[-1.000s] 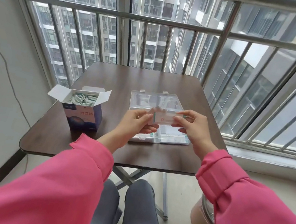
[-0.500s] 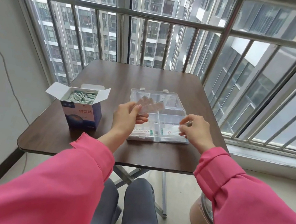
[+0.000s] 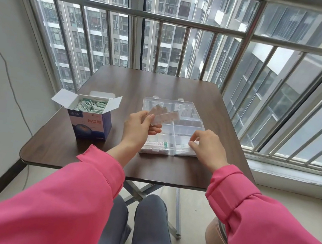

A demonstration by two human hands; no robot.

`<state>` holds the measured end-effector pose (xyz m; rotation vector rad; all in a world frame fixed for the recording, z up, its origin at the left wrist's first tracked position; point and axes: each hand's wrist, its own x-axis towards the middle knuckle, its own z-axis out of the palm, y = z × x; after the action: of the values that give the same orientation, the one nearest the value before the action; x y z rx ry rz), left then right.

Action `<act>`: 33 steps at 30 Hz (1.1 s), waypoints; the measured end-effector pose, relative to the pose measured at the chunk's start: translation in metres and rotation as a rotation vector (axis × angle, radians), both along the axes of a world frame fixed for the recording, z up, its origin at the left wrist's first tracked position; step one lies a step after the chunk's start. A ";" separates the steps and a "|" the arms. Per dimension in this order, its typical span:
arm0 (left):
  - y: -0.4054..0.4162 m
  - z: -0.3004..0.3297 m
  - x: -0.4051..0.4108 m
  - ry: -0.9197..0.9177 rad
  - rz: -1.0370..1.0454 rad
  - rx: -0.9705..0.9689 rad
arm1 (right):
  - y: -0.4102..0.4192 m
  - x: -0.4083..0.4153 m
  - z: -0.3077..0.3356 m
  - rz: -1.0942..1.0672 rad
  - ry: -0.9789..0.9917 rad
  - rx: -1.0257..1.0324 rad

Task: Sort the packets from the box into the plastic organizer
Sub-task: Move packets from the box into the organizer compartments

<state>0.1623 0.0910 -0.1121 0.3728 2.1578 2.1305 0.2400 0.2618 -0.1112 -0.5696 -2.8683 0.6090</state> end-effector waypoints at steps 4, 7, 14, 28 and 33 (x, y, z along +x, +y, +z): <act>-0.002 0.000 -0.002 0.002 0.012 0.009 | -0.004 0.003 -0.003 -0.001 -0.009 0.028; -0.002 -0.001 0.000 0.001 -0.002 0.006 | -0.007 0.005 -0.005 0.010 -0.016 0.031; 0.001 0.001 0.004 -0.008 -0.051 0.012 | -0.011 0.008 -0.005 0.034 -0.057 0.027; -0.012 0.007 0.009 -0.048 -0.213 -0.007 | -0.031 0.000 0.033 -0.010 0.221 -0.648; -0.024 0.008 0.008 -0.055 -0.252 -0.023 | -0.042 -0.014 0.034 -0.043 0.185 -1.124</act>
<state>0.1699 0.0670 -0.1040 0.5456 1.9841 1.9543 0.2260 0.2196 -0.0772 -0.6164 -2.0912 2.1158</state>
